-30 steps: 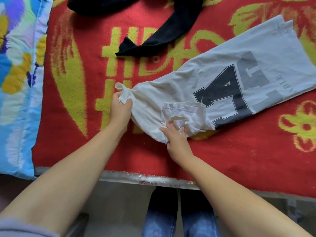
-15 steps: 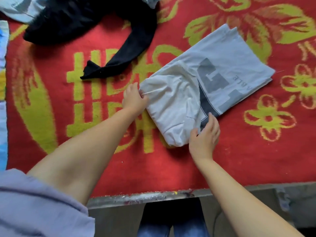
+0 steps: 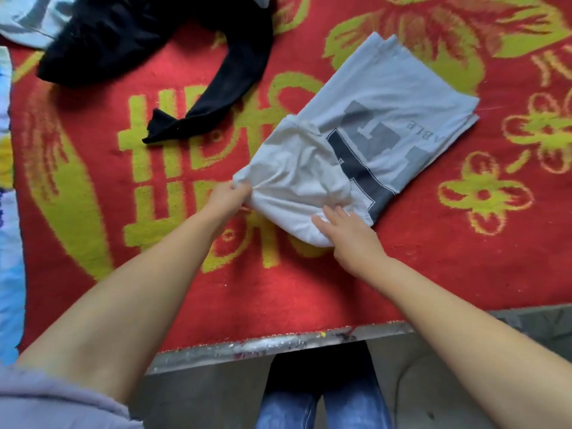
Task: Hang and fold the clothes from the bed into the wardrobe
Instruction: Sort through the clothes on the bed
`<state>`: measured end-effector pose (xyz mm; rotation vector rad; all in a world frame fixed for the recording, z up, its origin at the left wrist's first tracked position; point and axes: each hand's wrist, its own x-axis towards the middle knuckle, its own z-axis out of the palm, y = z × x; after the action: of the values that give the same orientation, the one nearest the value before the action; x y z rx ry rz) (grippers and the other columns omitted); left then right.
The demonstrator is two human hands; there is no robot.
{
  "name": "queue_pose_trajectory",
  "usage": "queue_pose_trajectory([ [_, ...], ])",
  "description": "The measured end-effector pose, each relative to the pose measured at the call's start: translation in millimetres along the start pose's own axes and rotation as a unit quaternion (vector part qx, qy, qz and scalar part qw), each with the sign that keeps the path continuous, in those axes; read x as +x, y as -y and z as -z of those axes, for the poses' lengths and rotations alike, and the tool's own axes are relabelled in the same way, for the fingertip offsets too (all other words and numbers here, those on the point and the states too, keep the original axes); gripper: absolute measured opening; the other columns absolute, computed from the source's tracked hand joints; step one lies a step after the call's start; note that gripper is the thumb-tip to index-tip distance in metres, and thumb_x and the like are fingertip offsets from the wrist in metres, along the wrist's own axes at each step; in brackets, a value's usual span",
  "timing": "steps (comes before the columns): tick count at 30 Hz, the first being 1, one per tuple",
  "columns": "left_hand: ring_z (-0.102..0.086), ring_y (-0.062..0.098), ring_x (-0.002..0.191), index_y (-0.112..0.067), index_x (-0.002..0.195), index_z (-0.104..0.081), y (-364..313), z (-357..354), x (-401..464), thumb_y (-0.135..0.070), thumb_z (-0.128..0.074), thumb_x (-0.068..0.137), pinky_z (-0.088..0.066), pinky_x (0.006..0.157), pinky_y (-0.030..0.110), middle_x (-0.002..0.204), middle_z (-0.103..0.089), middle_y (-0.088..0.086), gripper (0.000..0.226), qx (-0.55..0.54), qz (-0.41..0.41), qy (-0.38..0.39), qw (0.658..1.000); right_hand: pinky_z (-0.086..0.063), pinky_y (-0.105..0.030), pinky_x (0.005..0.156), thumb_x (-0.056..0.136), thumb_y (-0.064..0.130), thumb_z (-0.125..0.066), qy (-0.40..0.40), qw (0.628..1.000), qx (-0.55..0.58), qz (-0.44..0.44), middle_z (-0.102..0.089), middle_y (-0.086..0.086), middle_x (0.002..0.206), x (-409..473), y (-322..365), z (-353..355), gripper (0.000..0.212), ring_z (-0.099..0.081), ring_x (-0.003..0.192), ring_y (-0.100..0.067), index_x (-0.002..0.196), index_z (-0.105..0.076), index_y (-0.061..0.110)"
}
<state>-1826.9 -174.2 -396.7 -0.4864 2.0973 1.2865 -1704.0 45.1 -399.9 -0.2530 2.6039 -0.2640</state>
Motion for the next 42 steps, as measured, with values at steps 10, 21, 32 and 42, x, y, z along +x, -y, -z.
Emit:
queue_pose_trajectory([
  [10,-0.053,0.029,0.102,-0.006,0.112,-0.056,113.2,12.8,-78.9,-0.024,-0.059,0.084,-0.048,0.086,0.042,0.107,-0.059,0.014,0.033,0.445,-0.234,-0.002,0.864,0.018,-0.061,0.106,0.085,0.028,-0.059,0.139,0.989,-0.043,0.034,0.027,-0.011,0.152,-118.1,7.6,-75.2,0.097,0.022,0.141,-0.034,0.148,0.015,0.027],
  [21,-0.053,0.026,0.119,-0.011,0.111,-0.063,42.7,-31.2,-62.7,-0.002,-0.048,0.083,-0.036,0.103,0.034,0.122,-0.06,0.012,0.033,0.585,-0.315,0.292,0.688,-0.015,-0.022,0.114,0.078,-0.009,-0.044,0.107,0.956,0.269,-0.044,-0.027,0.0,0.156,-104.1,-5.0,-42.5,0.076,-0.024,0.143,-0.013,0.148,-0.034,0.019],
  [32,-0.055,0.022,0.09,-0.01,0.096,-0.066,-78.2,-39.5,41.0,-0.024,-0.064,0.089,-0.043,0.072,0.032,0.093,-0.062,0.009,0.017,0.025,-0.032,0.169,0.985,-0.047,-0.029,0.059,0.091,0.025,-0.062,-0.196,0.704,0.611,-0.303,-0.062,-0.004,0.094,-10.3,-118.1,21.6,0.037,-0.058,0.075,-0.017,0.123,-0.053,0.008],
  [42,-0.045,0.015,0.058,-0.013,0.079,-0.04,-8.3,-83.9,45.9,-0.027,-0.04,0.101,-0.016,0.057,0.033,0.065,-0.047,-0.003,0.027,0.164,-0.235,-0.129,0.949,-0.025,-0.025,0.061,0.095,0.013,-0.052,-0.328,0.74,0.465,-0.358,-0.057,-0.005,0.088,12.1,-99.0,-2.9,0.018,-0.049,0.079,-0.022,0.111,-0.051,0.004],
])
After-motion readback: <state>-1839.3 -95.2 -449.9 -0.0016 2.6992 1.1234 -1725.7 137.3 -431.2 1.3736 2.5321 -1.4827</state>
